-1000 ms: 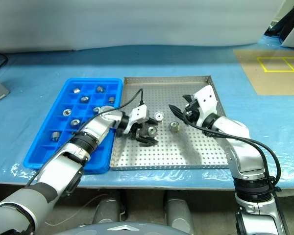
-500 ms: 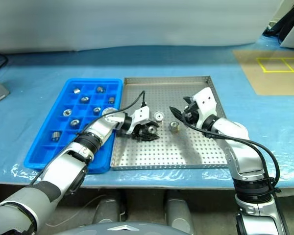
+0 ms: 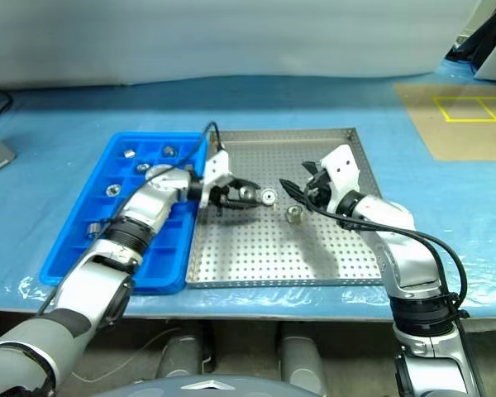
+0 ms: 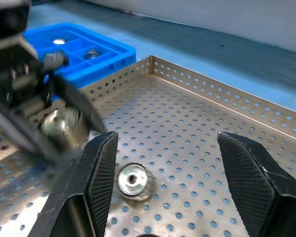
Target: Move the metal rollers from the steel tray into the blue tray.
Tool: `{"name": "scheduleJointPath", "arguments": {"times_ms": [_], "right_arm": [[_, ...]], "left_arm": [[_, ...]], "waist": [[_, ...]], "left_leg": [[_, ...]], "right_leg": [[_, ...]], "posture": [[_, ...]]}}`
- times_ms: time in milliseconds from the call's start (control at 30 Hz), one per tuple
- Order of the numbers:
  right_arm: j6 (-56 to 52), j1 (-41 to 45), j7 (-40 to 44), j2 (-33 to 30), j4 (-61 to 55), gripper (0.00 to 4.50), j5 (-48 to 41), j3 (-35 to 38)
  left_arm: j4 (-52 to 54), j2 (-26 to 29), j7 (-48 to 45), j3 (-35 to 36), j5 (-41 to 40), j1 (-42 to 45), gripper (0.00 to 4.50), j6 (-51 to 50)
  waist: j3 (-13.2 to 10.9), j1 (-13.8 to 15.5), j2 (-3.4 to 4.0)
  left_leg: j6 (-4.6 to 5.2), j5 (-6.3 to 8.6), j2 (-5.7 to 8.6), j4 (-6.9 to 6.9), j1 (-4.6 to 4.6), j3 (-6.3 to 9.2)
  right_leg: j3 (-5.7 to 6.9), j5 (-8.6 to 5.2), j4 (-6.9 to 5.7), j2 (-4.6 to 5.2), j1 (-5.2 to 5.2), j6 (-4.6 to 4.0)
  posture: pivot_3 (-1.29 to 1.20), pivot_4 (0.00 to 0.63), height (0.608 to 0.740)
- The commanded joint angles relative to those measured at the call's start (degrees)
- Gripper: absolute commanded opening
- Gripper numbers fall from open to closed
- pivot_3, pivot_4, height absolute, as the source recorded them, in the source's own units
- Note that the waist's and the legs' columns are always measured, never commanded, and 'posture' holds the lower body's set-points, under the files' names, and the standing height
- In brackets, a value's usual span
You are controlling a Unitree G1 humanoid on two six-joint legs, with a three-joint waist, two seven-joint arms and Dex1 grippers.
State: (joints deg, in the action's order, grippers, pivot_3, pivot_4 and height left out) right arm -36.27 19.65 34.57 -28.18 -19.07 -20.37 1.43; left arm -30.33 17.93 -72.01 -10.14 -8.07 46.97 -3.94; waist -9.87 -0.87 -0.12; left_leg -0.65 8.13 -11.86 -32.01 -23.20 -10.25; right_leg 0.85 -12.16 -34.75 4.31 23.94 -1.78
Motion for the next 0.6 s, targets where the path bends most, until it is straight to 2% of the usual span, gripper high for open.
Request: {"name": "scheduleJointPath", "arguments": {"times_ms": [33, 167, 300, 467, 600], "right_arm": [[-1.29, 1.02, 3.18, -0.24, -2.84, 3.34, -4.33, 0.27], [-1.24, 5.17, 7.27, 0.59, -0.16, 3.34, -5.45, -3.47], [1.04, 10.19, 10.96, 3.43, 5.64, 3.34, -4.39, -8.07], [5.51, 16.89, 16.22, 6.87, 14.49, 3.34, -2.2, -13.25], [8.23, 20.8, 21.18, 8.98, 19.62, 3.34, -1.33, -16.1]], "left_arm": [[12.03, 4.37, -1.23, 2.35, -4.36, -4.33, 1.74, -7.33], [25.77, 12.07, 1.4, 7.99, -8.7, -11.69, 1.74, -15.33], [32.6, 17.77, 5.65, 13.83, -10.01, -18.29, 1.74, -17.01], [40.4, 23.97, 8.97, 19.96, -10.95, -29.32, 1.74, -19.65], [47.7, 26.28, 11.63, 25.07, -12.9, -39.57, 1.74, -21.98]], "waist": [[-0.01, -0.13, 0.03], [-0.08, -0.17, 0.12], [-0.09, 0.36, 0.13], [-0.1, 1.59, 0.14], [-0.11, 3.36, 0.11]], "left_leg": [[0.0, 0.0, 0.0, 0.07, 0.06, -0.04], [-0.07, -0.03, -0.02, 0.19, 0.05, -0.08], [-0.28, -0.16, -0.05, 0.3, 0.03, -0.07], [-0.35, -0.2, -0.01, 0.48, 0.0, -0.02], [-0.54, -0.31, -0.06, 0.82, -0.03, 0.06]], "right_leg": [[-0.07, 0.0, 0.0, -0.02, 0.03, 0.0], [-0.09, -0.01, -0.02, -0.03, 0.13, 0.0], [-0.01, -0.01, -0.12, -0.06, 0.21, 0.0], [0.03, -0.01, -0.03, -0.02, 0.24, 0.0], [0.21, -0.13, -0.01, -0.06, 0.35, -0.16]], "posture": [[-0.35, 0.15, 0.74], [-0.3, 0.15, 0.74], [-0.17, 0.15, 0.74], [-0.01, 0.15, 0.74], [0.1, 0.15, 0.74]]}}
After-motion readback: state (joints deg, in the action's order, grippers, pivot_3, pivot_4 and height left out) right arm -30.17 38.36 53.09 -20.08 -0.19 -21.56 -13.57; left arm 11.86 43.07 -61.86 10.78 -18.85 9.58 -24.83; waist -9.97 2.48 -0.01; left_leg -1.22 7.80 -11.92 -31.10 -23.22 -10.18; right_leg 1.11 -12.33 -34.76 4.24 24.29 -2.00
